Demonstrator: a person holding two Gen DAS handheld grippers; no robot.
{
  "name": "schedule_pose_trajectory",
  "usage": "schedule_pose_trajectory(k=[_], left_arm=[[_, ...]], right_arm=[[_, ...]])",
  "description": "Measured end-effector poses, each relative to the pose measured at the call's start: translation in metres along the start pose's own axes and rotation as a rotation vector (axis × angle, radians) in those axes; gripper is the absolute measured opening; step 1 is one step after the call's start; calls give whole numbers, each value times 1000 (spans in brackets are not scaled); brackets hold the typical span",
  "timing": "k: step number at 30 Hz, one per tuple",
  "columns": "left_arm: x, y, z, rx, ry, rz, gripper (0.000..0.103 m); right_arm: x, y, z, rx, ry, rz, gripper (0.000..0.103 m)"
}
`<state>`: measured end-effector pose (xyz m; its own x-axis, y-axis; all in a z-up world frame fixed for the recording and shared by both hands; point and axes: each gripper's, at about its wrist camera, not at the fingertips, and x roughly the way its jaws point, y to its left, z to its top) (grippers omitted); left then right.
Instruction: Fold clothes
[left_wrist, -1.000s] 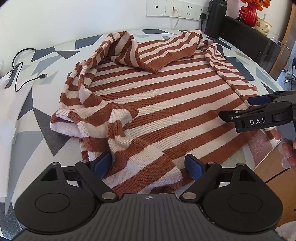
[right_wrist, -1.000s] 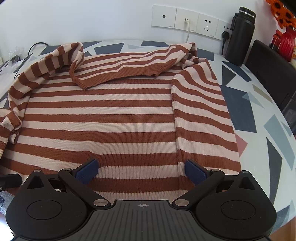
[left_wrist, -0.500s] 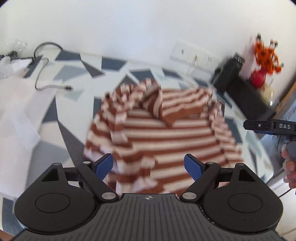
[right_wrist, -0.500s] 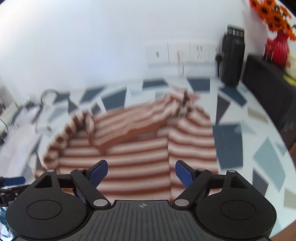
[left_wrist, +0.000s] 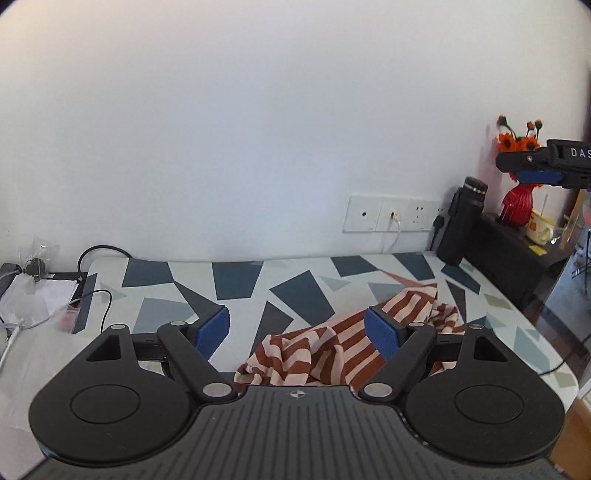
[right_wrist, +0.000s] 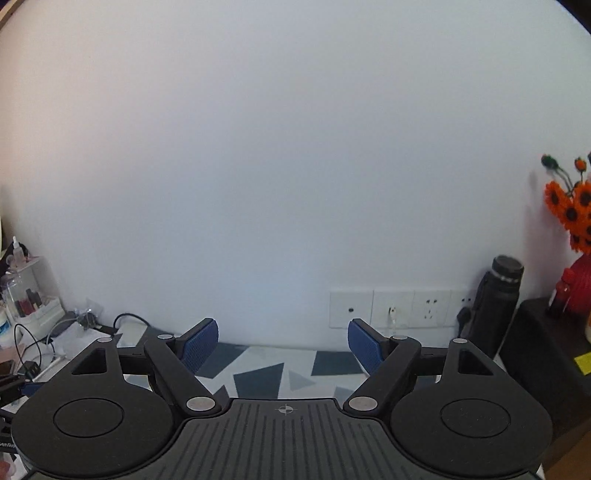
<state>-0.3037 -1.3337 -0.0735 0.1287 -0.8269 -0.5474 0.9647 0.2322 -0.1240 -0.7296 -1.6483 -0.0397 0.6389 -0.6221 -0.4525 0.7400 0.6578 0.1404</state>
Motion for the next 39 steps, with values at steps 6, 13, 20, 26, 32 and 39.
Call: schedule_pose_trajectory(k=[6,13,20,26,32,39], left_arm=[[57,-21,-32,67,191,-38,57],[145,-53,-73,166,455,-127,36],[198,-38,-74,-14,496,-196,36],[215,-18,-60,-162,421,-220,35],[227,0,-32,-191,311,-183,30],[255,30,-1,-214,251,-48,25]], right_arm=[[87,-47,-67,128,194,60,52],[164,-96,-166,187,464,-13,27],[194,-108,-183,161,507,26,30],[216,-99,-169,84,495,59,14],[223,-100,-141,112,410,142,12],[262,-108,-109,198,276,122,11]])
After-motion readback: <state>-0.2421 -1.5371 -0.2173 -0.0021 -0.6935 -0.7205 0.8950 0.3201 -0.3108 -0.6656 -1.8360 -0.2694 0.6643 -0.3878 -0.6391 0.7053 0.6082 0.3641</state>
